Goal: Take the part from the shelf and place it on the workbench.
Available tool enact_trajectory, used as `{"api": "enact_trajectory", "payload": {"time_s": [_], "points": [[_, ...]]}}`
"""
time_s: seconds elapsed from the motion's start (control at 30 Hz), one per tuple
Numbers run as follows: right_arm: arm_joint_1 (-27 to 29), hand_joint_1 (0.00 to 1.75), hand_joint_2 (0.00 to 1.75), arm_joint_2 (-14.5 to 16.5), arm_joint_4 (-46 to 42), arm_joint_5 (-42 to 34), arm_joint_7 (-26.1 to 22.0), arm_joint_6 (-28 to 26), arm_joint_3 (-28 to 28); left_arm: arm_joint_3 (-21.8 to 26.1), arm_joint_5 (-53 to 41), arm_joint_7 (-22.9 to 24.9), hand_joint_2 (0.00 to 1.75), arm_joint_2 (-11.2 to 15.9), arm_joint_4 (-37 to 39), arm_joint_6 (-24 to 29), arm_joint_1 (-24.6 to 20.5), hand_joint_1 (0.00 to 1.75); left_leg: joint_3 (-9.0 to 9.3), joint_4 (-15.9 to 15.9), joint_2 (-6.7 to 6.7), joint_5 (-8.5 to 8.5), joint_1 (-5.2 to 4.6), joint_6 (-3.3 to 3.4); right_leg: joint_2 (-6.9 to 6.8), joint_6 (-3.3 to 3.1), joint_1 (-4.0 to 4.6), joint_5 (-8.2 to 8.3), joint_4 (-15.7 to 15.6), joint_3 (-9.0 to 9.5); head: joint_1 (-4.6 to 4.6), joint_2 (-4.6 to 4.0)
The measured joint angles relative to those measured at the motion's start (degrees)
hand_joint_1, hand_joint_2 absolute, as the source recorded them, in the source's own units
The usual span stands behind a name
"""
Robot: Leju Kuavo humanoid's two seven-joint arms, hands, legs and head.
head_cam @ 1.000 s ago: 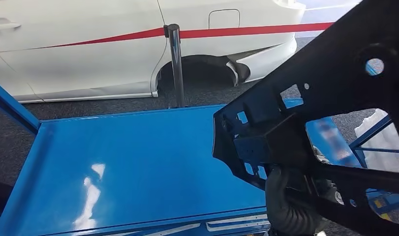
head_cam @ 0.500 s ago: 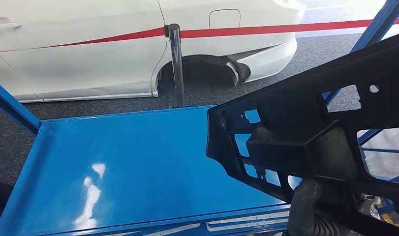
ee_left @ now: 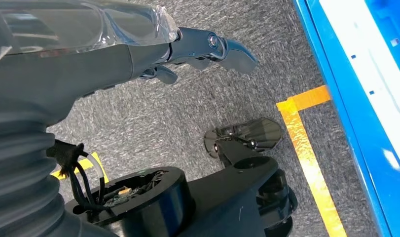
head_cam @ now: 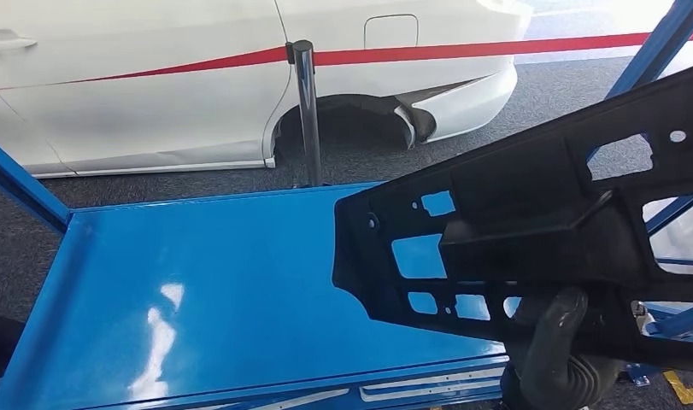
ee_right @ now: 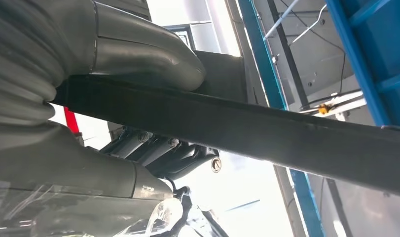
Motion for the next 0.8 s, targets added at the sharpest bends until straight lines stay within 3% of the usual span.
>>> {"api": "enact_trajectory", "payload": {"time_s": [0.1, 0.17, 0.2, 0.27, 0.3, 0.33, 0.37, 0.4, 0.47, 0.5, 0.53, 0.63, 0.7, 0.77, 0.8], "points": [[0.32, 1.75, 1.75, 0.01, 0.06, -1.61, -0.59, 1.28, -0.54, 0.01, -0.42, -0.37, 1.75, 0.05, 0.00, -0.69, -0.03, 0.00, 0.07, -0.21, 0.02, 0.20, -0.17, 0.54, 0.02, 0.45, -0.24, 0.14, -0.06, 0.03, 0.00, 0.01], [0.48, 1.75, 1.75, 0.01, 0.11, -2.12, -0.86, 1.89, -0.89, 0.01, -0.56, -0.51, 1.75, 0.09, 0.00, -1.21, -0.12, 0.00, 0.27, -0.89, 0.11, 0.81, 0.12, 1.15, 0.00, 0.70, -0.31, -1.23, 1.46, -0.54, 0.03, 0.01], [0.53, 1.75, 1.75, 0.01, 0.18, -2.24, -0.99, 2.22, -1.08, 0.02, -0.55, -0.52, 1.75, 0.10, 0.00, -1.51, -0.17, 0.00, 0.32, -1.22, 0.17, 1.05, 0.32, 1.40, -0.01, 0.77, -0.32, -2.97, 3.86, -1.51, 0.07, 0.01], [0.68, 1.75, 1.75, 0.01, 0.41, -2.41, -1.15, 2.74, -1.37, 0.03, -0.48, -0.51, 1.75, 0.14, 0.00, -2.07, -0.20, 0.00, 0.15, -1.37, 0.26, 1.28, 0.41, 1.58, -0.04, 0.97, -0.36, -7.36, 11.77, -4.85, 0.14, 0.00], [0.78, 1.75, 1.75, 0.01, 0.54, -2.52, -1.18, 2.89, -1.49, 0.03, -0.43, -0.51, 1.75, 0.15, 0.00, -2.30, -0.17, 0.00, 0.02, -1.36, 0.28, 1.34, 0.42, 1.52, -0.05, 1.10, -0.41, -8.72, 15.44, -6.42, 0.16, 0.00], [0.87, 1.75, 1.75, 0.01, 0.66, -2.63, -1.19, 2.96, -1.61, 0.03, -0.40, -0.51, 1.75, 0.15, 0.00, -2.48, -0.13, 0.00, -0.11, -1.34, 0.28, 1.44, 0.45, 1.42, -0.05, 1.23, -0.50, -8.99, 17.41, -7.20, 0.17, 0.00], [0.94, 1.75, 1.75, 0.01, 0.79, -2.74, -1.22, 3.02, -1.72, 0.03, -0.38, -0.51, 1.75, 0.16, 0.00, -2.66, -0.10, 0.00, -0.22, -1.29, 0.27, 1.55, 0.54, 1.26, -0.07, 1.36, -0.64, -8.04, 16.99, -6.87, 0.17, 0.00], [0.96, 1.75, 1.75, 0.01, 0.90, -2.82, -1.28, 3.09, -1.81, 0.03, -0.37, -0.51, 1.75, 0.16, 0.00, -2.86, -0.09, 0.00, -0.33, -1.20, 0.24, 1.65, 0.68, 1.07, -0.10, 1.54, -0.83, -6.13, 14.08, -5.32, 0.18, 0.00], [0.97, 1.75, 1.75, 0.03, 1.09, -2.91, -1.55, 3.30, -1.96, 0.03, -0.33, -0.51, 1.75, 0.22, 0.00, -3.17, -0.13, 0.00, -0.67, -0.82, 0.10, 1.80, 0.84, 0.40, 0.06, 1.92, -1.14, -2.45, 5.53, -0.87, 0.21, 0.01], [1.03, 1.75, 1.75, 0.05, 1.14, -2.96, -1.71, 3.41, -2.07, 0.03, -0.32, -0.52, 1.75, 0.28, 0.00, -3.29, -0.15, 0.00, -0.85, -0.64, 0.02, 1.93, 0.82, -0.03, 0.26, 1.80, -1.15, -1.39, 2.80, 0.42, 0.21, 0.01], [1.08, 1.75, 1.75, 0.08, 1.18, -3.01, -1.85, 3.51, -2.22, 0.03, -0.26, -0.54, 1.75, 0.33, 0.00, -3.35, -0.18, 0.00, -1.08, -0.45, -0.06, 2.11, 0.72, -0.50, 0.49, 1.49, -1.11, -1.05, 1.47, 0.89, 0.20, 0.01], [1.28, 1.75, 1.75, 0.21, 1.39, -3.24, -2.12, 3.67, -2.68, 0.03, 0.03, -0.62, 1.75, 0.39, 0.03, -3.61, -0.11, 0.00, -1.91, -0.11, -0.14, 2.59, 0.90, -1.76, 0.66, -0.08, -0.85, -0.58, 1.72, -0.42, 0.07, 0.01], [1.38, 1.75, 1.75, 0.30, 1.45, -3.30, -2.23, 3.71, -2.85, 0.03, 0.11, -0.66, 1.75, 0.39, 0.04, -3.83, 0.02, 0.00, -3.38, 3.13, 0.01, -0.57, 1.14, -2.22, 0.43, -1.22, -0.76, 0.27, 1.74, -1.51, -0.04, 0.01], [1.47, 1.75, 1.75, 0.42, 1.50, -3.27, -2.31, 3.73, -3.07, 0.02, 0.12, -0.71, 1.75, 0.38, 0.04, -3.98, 0.02, 0.00, -5.72, 10.65, 0.14, -6.30, 1.14, -2.35, 0.21, -1.95, -0.48, 1.17, 1.77, -2.69, -0.13, 0.00], [1.53, 1.75, 1.75, 0.45, 1.55, -3.22, -2.33, 3.73, -3.16, 0.02, 0.14, -0.72, 1.75, 0.38, 0.04, -4.08, -0.02, 0.00, -6.57, 14.38, 0.14, -8.32, 1.09, -2.33, 0.11, -2.11, -0.26, 1.59, 1.79, -3.27, -0.15, 0.00]]}}
